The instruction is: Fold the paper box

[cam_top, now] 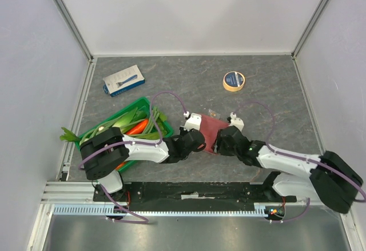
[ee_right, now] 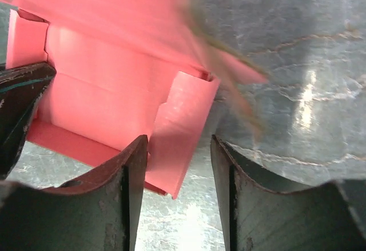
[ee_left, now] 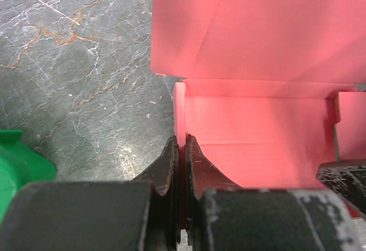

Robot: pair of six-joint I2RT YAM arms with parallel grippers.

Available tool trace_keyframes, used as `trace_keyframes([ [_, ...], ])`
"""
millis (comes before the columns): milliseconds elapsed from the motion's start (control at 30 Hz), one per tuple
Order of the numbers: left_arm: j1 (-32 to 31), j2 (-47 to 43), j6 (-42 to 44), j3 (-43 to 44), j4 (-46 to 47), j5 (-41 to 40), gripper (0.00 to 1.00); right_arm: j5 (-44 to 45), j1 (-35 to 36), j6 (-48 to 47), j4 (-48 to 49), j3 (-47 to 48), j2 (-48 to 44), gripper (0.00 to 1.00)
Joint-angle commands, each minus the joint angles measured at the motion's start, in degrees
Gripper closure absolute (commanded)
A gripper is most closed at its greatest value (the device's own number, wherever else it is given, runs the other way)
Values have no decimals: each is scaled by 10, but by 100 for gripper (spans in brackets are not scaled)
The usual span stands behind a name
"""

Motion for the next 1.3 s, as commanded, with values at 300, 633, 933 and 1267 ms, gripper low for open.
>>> trace_keyframes([
  [300,-5,-3,-9,-4,14,-9,98,-151,-145,30,189,-177,-234,34],
  [633,-5,1,-4,5,6,-3,98,-219,-172,-7,244,-187,-175,57],
  [933,-7,-1,-3,12,1,-3,98,-228,-166,-29,260,-148,-93,70],
  [1267,-12,8,-6,32,-19,-14,98,-29,-40,-43,0,4,-19,74],
])
